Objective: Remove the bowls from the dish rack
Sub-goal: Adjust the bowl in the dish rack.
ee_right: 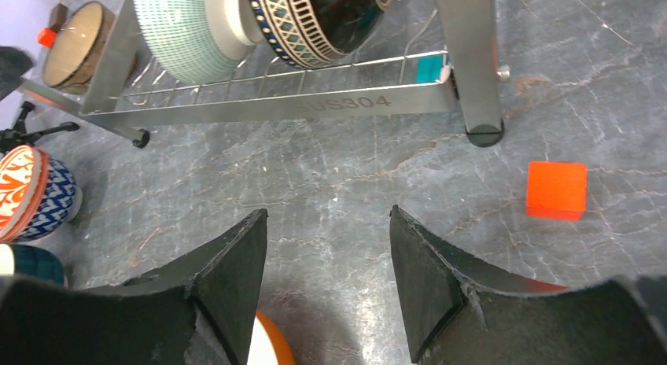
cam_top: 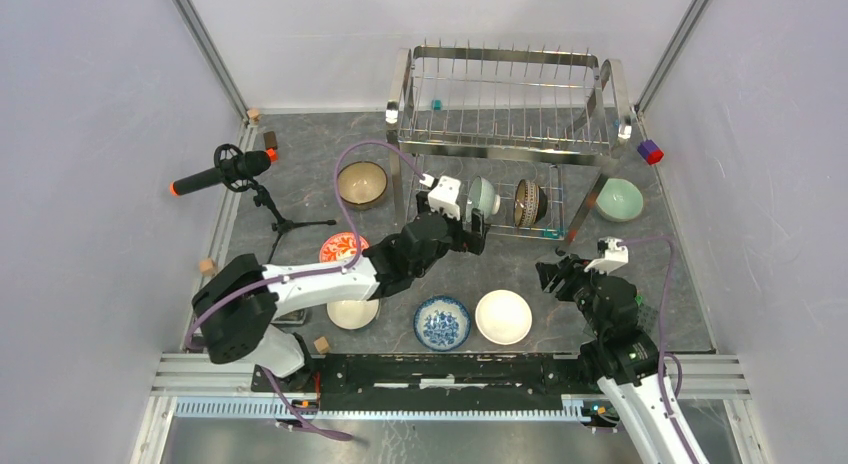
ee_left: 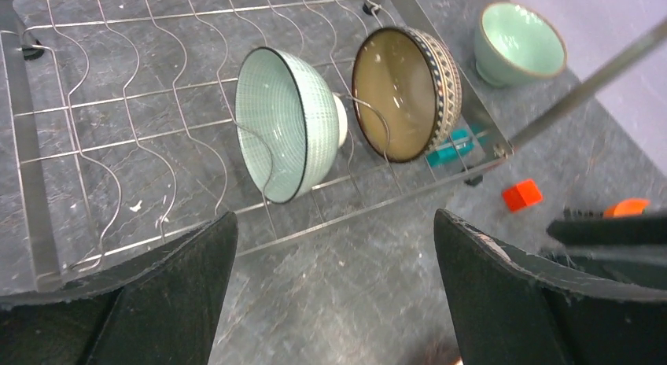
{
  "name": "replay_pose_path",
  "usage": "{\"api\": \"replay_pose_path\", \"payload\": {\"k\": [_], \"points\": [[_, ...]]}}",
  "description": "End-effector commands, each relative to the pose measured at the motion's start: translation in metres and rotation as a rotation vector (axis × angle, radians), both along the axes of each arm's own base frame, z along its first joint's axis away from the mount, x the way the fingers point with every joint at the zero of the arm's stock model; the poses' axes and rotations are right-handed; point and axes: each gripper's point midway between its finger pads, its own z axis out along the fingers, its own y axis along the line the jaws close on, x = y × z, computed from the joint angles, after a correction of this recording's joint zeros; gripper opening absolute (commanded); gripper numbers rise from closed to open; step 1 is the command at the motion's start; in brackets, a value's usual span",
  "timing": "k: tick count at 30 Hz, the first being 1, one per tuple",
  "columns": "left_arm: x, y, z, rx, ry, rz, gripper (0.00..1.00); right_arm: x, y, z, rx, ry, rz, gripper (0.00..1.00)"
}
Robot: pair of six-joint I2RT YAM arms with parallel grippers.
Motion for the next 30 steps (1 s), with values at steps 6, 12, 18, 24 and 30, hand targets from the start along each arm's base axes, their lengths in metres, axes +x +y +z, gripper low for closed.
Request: {"api": "replay_pose_path", "payload": {"k": [6, 12, 18, 24, 30], "points": [[0.049, -0.017, -0.002, -0.207, 0.028, 0.067, 0.91, -0.004, 0.015, 0.029, 0.022, -0.103, 0.086, 0.64], [0.067, -0.021, -0.016, -0.204, 0.019, 0.070, 0.85, -0.006, 0.017, 0.036, 0.019, -0.128, 0.103, 0.64], [0.073, -0.037, -0.024, -0.236, 0.026, -0.001, 0.82, -0.006, 0.018, 0.038, 0.012, -0.136, 0.108, 0.64], [0.076, -0.044, -0.037, -0.238, 0.038, -0.030, 0.71, -0.007, 0.017, 0.040, 0.004, -0.139, 0.107, 0.64], [0.074, -0.054, -0.043, -0.245, 0.045, -0.087, 0.55, -0.006, 0.018, 0.038, 0.006, -0.140, 0.107, 0.64]]}}
